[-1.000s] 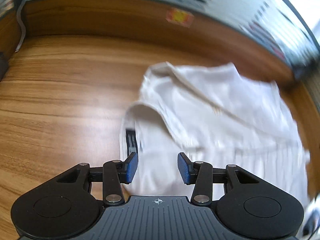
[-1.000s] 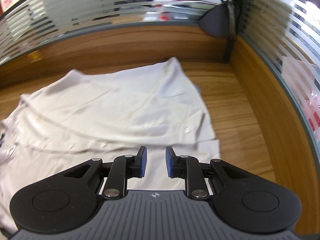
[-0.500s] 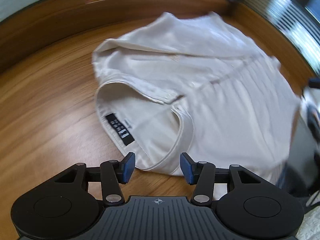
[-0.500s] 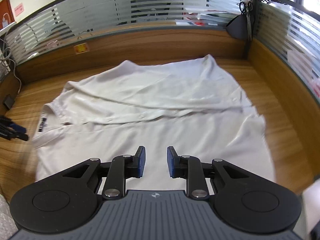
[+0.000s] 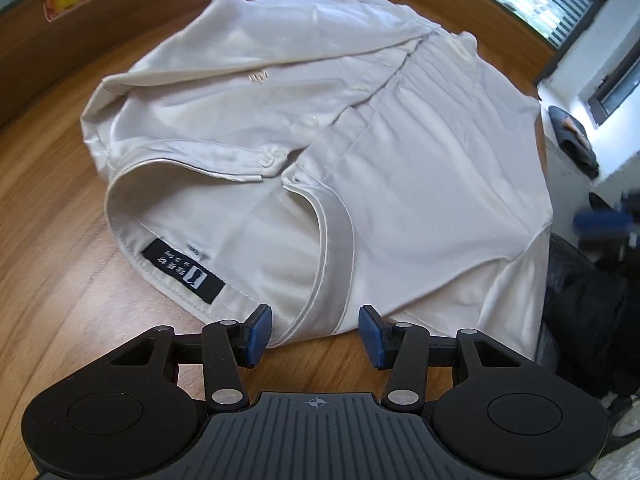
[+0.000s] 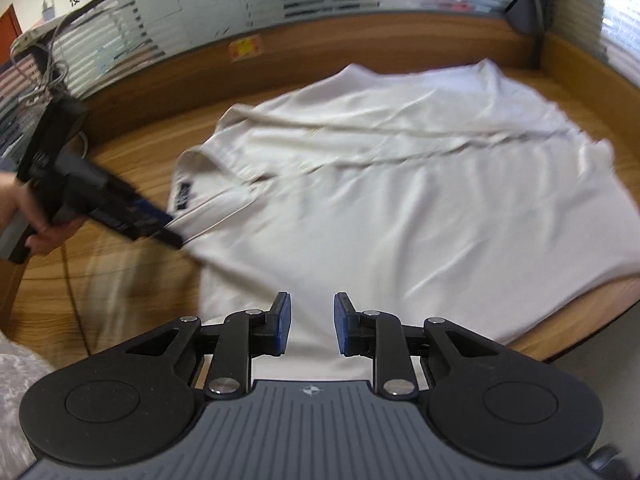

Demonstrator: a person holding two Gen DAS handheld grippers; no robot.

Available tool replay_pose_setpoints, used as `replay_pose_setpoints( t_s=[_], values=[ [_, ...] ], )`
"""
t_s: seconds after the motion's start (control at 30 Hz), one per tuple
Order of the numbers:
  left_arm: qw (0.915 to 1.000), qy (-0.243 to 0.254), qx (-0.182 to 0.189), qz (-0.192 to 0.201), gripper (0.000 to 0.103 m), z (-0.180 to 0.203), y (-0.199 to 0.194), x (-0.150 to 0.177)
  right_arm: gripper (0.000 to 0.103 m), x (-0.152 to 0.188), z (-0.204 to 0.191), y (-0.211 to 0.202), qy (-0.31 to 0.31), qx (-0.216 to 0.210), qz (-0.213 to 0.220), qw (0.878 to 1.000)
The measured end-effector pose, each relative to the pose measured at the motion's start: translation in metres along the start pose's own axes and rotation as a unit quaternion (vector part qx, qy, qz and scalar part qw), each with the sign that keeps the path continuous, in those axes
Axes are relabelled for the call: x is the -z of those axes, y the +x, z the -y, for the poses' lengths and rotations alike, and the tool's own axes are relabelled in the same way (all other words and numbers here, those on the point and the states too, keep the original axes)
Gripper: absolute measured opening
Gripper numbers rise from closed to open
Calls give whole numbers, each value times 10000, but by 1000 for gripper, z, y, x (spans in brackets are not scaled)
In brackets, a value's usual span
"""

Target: Fold clothes

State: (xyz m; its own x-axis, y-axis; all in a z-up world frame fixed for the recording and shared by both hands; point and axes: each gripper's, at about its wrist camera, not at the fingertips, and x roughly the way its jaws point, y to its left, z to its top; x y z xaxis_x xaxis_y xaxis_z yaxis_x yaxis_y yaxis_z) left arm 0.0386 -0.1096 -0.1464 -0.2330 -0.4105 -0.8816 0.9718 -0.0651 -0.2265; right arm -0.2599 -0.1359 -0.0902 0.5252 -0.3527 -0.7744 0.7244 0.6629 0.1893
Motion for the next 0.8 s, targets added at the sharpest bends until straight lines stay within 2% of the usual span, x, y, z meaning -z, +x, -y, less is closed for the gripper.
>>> replay_pose_setpoints(
  t_s=[0.13, 0.2, 0.3, 0.37, 0.47, 0.63, 0.67, 0.8],
  values=[
    [9998, -99, 181, -15, 49, -7, 4, -4, 28, 20, -40, 19, 118, -32, -98, 9999],
    [9995, -156, 262, -38, 41, -11, 6, -7, 30, 24, -56, 31, 147, 6, -132, 9998],
    [9992, -166, 349, -92, 37, -16, 8, -12, 33, 25, -77, 48, 79, 31, -179, 9998],
    [9990, -123, 419, -90, 28, -16, 7, -13, 38, 25, -89, 58, -39, 70, -210, 9997],
    [9986, -71, 521, -77, 13, -17, 5, -16, 38, 26, -102, 70, -256, 229, -279, 9990],
    [9975, -307, 628, 92, 8, -26, 0, -26, 38, 29, -110, 86, -410, 442, -445, 9972],
    [9973, -346, 626, 148, 7, -28, -1, -29, 37, 30, -112, 88, -438, 472, -479, 9968],
    [9967, -389, 685, 208, 5, -31, -3, -35, 4, 32, -115, 87, -592, 557, -412, 9958]
  ],
)
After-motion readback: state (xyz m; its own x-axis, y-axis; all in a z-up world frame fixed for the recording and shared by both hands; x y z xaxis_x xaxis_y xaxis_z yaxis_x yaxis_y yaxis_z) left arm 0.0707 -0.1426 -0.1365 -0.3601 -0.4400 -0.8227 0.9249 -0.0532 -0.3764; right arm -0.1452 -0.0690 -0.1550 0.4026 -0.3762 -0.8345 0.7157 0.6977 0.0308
